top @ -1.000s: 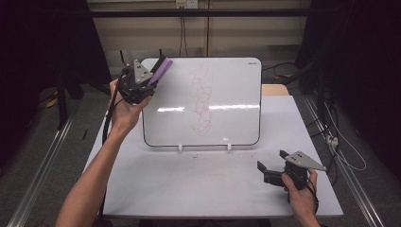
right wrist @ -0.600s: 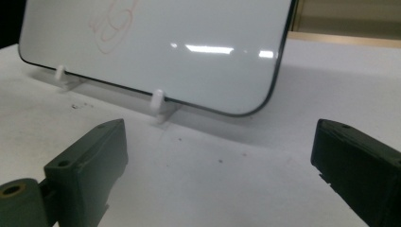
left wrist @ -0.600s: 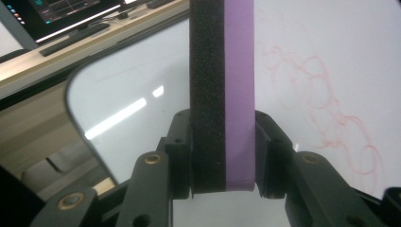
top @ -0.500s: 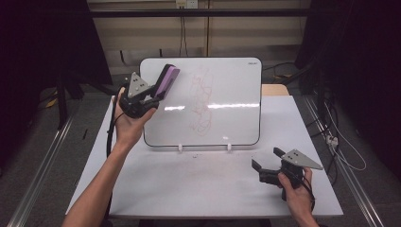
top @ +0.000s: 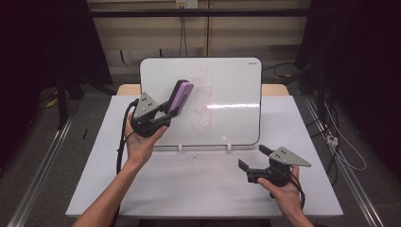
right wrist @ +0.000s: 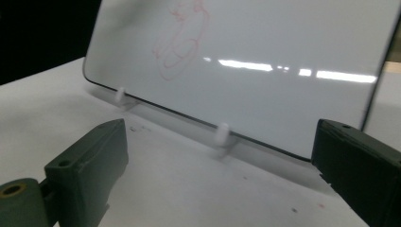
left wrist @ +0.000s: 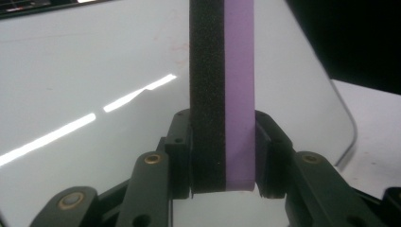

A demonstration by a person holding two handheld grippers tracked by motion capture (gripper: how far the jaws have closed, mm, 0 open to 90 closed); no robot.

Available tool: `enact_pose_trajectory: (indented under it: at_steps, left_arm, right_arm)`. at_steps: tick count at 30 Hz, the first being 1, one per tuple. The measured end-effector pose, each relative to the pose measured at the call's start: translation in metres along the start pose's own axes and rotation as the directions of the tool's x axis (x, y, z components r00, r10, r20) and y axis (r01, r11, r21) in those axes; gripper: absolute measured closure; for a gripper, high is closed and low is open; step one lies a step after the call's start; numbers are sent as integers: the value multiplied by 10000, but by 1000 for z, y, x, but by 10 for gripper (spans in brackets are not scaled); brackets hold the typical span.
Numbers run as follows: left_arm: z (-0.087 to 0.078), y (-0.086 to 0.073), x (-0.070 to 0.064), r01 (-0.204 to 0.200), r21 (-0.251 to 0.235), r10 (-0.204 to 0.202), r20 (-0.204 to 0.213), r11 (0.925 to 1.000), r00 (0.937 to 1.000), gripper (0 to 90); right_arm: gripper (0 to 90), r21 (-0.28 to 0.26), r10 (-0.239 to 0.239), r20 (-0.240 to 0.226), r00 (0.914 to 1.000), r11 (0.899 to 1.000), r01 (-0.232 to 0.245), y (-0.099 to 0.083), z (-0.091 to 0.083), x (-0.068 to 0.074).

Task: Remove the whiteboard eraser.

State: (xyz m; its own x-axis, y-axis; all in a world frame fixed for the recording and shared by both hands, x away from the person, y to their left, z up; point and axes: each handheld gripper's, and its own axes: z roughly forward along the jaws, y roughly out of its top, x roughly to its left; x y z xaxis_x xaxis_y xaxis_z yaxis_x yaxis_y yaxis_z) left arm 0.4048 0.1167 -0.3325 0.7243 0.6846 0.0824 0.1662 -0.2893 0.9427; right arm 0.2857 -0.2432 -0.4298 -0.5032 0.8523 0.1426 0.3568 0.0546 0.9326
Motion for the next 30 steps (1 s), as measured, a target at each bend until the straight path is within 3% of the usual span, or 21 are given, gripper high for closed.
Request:
enact_pose_trajectory:
  at_steps: [5,7,11,14,17,21,24,30]
  left_arm:
    - [0,-5,-18,21,-270,-11,395,9996,9992,640]
    - [1,-5,-26,-361,-153,368,475,9992,9982,640]
    - [6,-8,-40,-517,-62,521,845,9986,9951,640]
    - [9,-11,-47,-279,-156,295,1138,9995,9931,640]
    - [12,-16,-51,-357,25,351,1162,9994,9926,640]
    - [13,-24,-51,90,14,-91,1249,10000,9921,640]
    - [15,-28,-51,349,50,-353,1285,9994,9911,640]
    - [17,-27,-58,489,-104,-471,1306,9988,9903,639]
  right_arm:
    - [37,-408,127,-596,9981,9991,-152,19,15,14]
    - [37,-586,119,-684,9976,9982,-159,23,17,17]
    - [41,-1093,250,-1129,9933,9933,-374,33,24,27]
    - [63,-1285,441,-1427,9888,9897,-627,37,29,30]
    - [74,-1595,507,-1583,9861,9843,-762,40,35,33]
    - [98,-1846,635,-1639,9844,9783,-938,41,45,34]
    - [118,-2203,926,-1665,9817,9669,-1285,44,48,33]
    - [154,-2698,1328,-1785,9749,9463,-1783,53,55,35]
